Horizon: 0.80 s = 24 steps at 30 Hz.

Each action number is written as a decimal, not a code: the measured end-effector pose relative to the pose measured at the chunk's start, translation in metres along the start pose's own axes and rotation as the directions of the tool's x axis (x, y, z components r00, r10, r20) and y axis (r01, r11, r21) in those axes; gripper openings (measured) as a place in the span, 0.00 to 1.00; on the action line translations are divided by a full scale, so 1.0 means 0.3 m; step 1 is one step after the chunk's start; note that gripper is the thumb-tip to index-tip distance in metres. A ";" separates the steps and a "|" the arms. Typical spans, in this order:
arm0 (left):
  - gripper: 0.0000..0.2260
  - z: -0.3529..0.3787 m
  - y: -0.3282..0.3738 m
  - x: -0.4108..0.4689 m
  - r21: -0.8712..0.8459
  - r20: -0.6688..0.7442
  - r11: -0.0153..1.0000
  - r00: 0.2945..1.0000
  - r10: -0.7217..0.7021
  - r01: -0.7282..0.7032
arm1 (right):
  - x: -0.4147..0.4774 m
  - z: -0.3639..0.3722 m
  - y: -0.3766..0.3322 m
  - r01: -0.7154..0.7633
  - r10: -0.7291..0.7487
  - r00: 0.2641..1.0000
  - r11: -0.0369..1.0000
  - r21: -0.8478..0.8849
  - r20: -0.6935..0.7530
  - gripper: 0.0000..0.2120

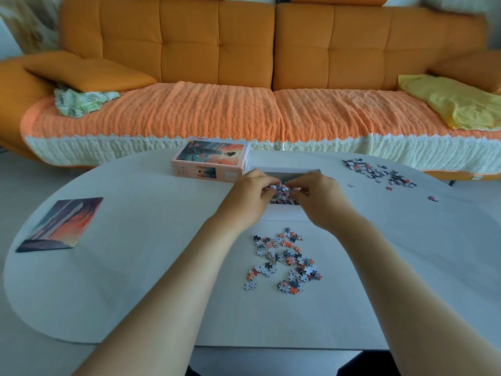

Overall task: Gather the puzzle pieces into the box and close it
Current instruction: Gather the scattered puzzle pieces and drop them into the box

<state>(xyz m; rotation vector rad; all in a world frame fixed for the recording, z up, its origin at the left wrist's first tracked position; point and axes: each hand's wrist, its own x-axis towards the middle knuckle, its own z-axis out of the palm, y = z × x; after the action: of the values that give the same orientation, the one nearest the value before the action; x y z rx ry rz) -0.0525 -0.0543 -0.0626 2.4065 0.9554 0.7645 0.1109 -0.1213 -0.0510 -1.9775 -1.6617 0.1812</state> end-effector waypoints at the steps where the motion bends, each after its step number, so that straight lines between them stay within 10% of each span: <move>1: 0.12 -0.001 -0.005 -0.005 0.027 0.002 1.000 1.000 0.012 -0.012 | -0.003 0.000 -0.001 0.015 -0.015 1.000 1.000 -0.008 -0.004 0.11; 9: 0.15 -0.014 -0.014 -0.061 0.267 0.188 0.959 0.981 0.048 -0.098 | -0.068 0.016 -0.002 0.218 -0.207 0.973 0.969 -0.114 0.103 0.12; 17: 0.13 -0.047 -0.020 -0.124 0.261 -0.031 0.946 0.978 0.205 -0.190 | -0.111 -0.026 -0.005 0.335 -0.332 0.933 0.942 -0.003 -0.140 0.09; 24: 0.23 -0.031 0.014 -0.230 0.229 0.265 0.970 0.964 0.021 -0.084 | -0.186 0.017 -0.021 0.239 -0.201 0.935 0.966 -0.102 0.292 0.14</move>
<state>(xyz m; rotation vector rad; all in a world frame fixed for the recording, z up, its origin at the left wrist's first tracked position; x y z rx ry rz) -0.0984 -0.1051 -0.0760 2.6649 0.9222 0.3510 0.0905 -0.1720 -0.0654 -1.9114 -2.1153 0.2807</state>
